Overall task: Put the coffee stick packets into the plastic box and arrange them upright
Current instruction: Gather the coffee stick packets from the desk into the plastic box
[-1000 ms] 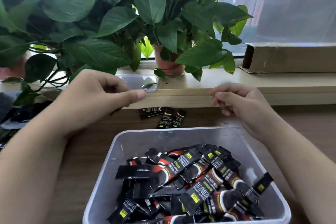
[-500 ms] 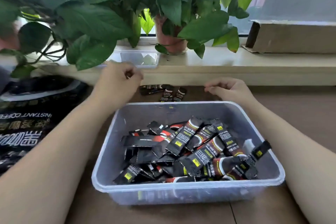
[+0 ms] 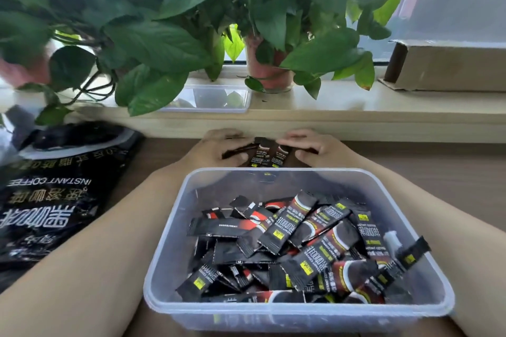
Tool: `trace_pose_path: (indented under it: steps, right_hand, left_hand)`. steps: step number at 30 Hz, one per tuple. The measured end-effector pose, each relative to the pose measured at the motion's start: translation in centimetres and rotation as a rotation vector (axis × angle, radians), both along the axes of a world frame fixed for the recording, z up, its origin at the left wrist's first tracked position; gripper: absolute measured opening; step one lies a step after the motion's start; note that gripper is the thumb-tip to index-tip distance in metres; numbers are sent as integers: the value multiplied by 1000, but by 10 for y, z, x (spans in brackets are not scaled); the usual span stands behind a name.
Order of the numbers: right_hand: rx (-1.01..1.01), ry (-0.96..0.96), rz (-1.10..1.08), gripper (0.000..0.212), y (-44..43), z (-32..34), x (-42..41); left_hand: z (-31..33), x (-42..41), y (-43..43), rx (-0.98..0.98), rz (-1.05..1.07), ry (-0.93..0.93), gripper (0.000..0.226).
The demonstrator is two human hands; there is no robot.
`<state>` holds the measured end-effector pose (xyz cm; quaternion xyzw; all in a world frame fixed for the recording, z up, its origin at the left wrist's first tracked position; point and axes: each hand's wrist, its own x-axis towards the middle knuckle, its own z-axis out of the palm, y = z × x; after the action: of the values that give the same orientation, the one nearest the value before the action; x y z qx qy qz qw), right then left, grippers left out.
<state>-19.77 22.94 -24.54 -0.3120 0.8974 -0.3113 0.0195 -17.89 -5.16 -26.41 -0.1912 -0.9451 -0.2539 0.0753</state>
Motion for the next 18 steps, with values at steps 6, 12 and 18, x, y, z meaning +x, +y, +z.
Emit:
trace_pose_path:
  steps: [6, 12, 18]
  right_hand:
    - [80, 11, 66, 40, -3, -6, -6]
    - [-39, 195, 57, 31, -2, -15, 2]
    - [196, 116, 142, 58, -7, -12, 1]
  left_hand:
    - [3, 2, 5, 38, 23, 98, 44]
    - [1, 0, 5, 11, 64, 303, 20]
    - [7, 3, 3, -12, 77, 423, 22]
